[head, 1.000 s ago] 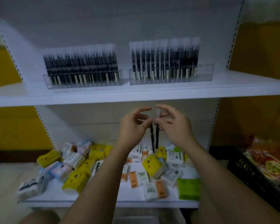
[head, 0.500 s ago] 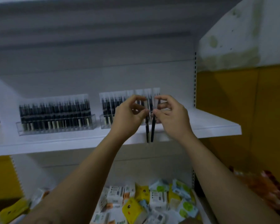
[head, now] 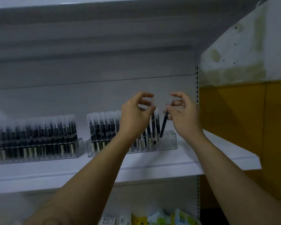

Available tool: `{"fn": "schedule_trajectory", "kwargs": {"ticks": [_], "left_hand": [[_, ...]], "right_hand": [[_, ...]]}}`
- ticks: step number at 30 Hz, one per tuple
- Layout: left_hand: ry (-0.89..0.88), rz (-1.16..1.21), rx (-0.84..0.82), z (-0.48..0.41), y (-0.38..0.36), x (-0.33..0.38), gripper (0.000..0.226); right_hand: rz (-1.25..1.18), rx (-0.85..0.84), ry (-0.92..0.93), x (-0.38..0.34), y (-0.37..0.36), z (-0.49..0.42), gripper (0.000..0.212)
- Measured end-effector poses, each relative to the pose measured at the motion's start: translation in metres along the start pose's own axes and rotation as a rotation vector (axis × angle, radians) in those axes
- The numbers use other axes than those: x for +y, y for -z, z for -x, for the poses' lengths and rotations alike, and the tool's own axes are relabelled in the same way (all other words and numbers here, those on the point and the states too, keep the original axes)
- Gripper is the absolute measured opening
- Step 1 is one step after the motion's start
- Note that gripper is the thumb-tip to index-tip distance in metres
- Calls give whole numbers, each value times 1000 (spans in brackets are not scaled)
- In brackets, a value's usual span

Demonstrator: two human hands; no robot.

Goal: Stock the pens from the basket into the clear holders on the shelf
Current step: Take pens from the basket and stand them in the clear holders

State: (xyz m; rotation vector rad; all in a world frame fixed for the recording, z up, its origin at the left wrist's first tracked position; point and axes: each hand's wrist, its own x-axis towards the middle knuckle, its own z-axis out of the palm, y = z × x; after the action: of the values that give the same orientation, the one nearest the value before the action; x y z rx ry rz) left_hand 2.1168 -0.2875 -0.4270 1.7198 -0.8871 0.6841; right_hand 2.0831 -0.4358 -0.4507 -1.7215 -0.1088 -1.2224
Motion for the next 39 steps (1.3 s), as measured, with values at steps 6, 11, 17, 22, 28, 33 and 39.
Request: {"fn": "schedule_trajectory", "kwargs": {"ticks": [6, 11, 17, 22, 28, 33, 39], "left_hand": [[7, 11, 42, -26, -14, -18, 25], [11, -30, 27, -36, -22, -29, 25], [-24, -171, -1, -44, -20, -30, 24], [-14, -224, -15, -44, -15, -30, 24], [-34, -412, -119, -40, -23, -41, 21], [23, -580, -104, -40, -25, -43, 24], [-9, -630, -58, -29, -27, -46, 23]], "right_hand": [[5, 11, 6, 20, -11, -27, 31], [-36, 13, -31, 33, -15, -37, 31], [-69, -25, -79, 38, -8, -43, 31], [108, -182, -38, 39, -12, -35, 31], [369, -318, 56, 37, -11, -19, 39], [448, -439, 37, 39, -9, -8, 56], [458, -458, 6, 40, -6, -2, 66]]}}
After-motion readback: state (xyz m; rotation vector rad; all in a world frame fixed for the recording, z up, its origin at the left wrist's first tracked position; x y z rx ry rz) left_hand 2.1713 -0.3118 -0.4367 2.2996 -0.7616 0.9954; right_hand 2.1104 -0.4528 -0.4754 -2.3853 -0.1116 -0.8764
